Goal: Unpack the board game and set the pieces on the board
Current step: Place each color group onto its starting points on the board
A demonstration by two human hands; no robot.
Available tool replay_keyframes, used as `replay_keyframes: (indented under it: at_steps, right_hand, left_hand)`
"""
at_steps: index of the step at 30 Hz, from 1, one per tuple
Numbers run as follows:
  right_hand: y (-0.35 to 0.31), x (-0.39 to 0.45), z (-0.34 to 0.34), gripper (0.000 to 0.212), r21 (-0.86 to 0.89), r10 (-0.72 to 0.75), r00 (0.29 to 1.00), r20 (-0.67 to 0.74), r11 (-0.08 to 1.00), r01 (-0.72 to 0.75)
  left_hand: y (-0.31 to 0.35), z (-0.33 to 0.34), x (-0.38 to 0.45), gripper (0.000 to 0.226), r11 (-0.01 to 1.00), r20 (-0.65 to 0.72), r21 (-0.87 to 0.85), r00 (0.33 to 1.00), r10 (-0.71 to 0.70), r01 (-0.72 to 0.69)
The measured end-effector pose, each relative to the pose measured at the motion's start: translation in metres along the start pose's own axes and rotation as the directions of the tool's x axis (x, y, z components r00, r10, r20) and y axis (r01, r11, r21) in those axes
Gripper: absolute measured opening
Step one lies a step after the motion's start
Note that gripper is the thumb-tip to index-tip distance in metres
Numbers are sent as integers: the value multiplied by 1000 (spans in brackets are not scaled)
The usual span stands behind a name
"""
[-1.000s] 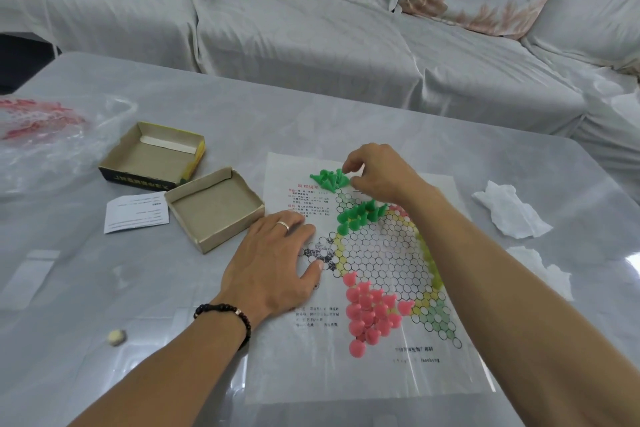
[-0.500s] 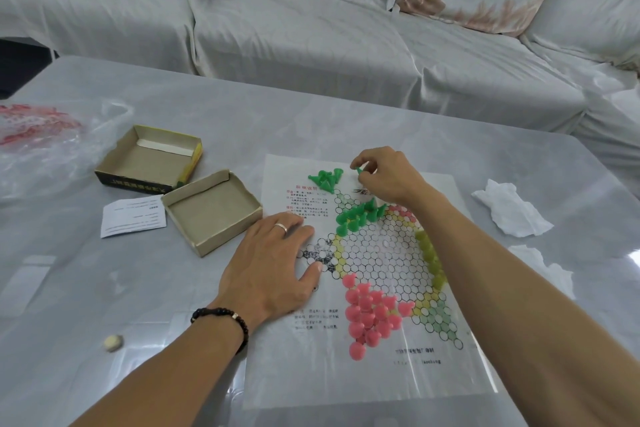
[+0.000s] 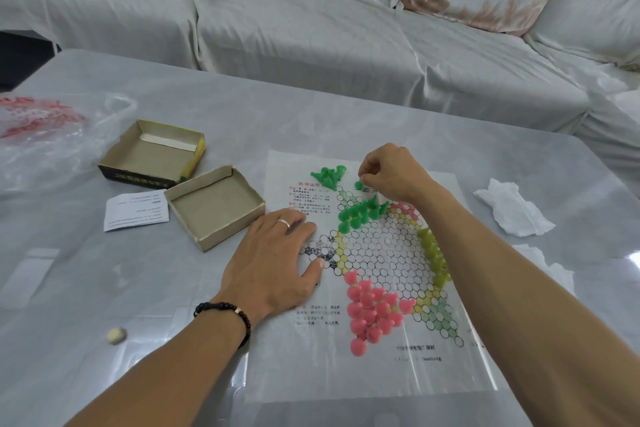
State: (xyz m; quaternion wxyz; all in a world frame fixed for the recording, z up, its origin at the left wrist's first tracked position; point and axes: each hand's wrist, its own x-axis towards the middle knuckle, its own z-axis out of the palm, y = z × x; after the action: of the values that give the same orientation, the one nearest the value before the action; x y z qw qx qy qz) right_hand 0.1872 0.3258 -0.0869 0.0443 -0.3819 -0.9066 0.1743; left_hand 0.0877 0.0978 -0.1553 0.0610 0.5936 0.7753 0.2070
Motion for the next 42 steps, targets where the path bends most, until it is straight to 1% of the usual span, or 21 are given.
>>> replay_keyframes:
  at_steps: [5, 10, 16, 21, 26, 31, 34, 36, 38, 42]
  right_hand:
    - [-4, -2, -6, 15, -12, -24, 999, 21, 1000, 24]
    - [-5, -7, -11, 13, -40, -53, 996, 75, 998, 56]
    - [-4, -11, -5, 11, -31, -31, 993, 113, 999, 34]
    - [-4, -13, -5, 8, -35, -39, 990, 133, 998, 44]
    - [-9, -10, -9, 16, -39, -63, 996, 66, 997, 65]
    - [-21, 0, 3, 24, -33, -83, 995, 48, 996, 85]
    - [-26, 6, 15, 28, -9, -54, 998, 39, 998, 55]
    - [-27, 10, 21, 26, -20, -23, 999, 36, 1000, 24]
    - [-27, 13, 24, 19, -28, -7, 999, 41, 1000, 8]
    - [-28, 13, 20, 8, 35, 6, 999, 50, 999, -8]
  left_hand:
    - [1, -2, 0, 49, 1000, -8, -12, 1000, 7, -7]
    - [1, -2, 0, 48, 1000, -7, -8, 1000, 8, -8]
    - [1, -2, 0, 48, 1000, -2, -5, 1000, 7, -7]
    - [1, -2, 0, 47, 1000, -6, -2, 1000, 8, -8]
    - [2, -3, 0, 46, 1000, -14, -19, 1000, 8, -9]
    - [1, -2, 0, 46, 1000, -17, -15, 1000, 9, -9]
    - [1, -1, 0, 45, 1000, -28, -11, 1000, 14, -14]
    - [1, 0, -1, 45, 1000, -33, -15, 999, 11, -11]
    - [1, 0, 0, 46, 1000, -29, -16, 1000, 9, -10]
    - [1, 0, 0, 47, 1000, -29, -18, 999, 14, -14]
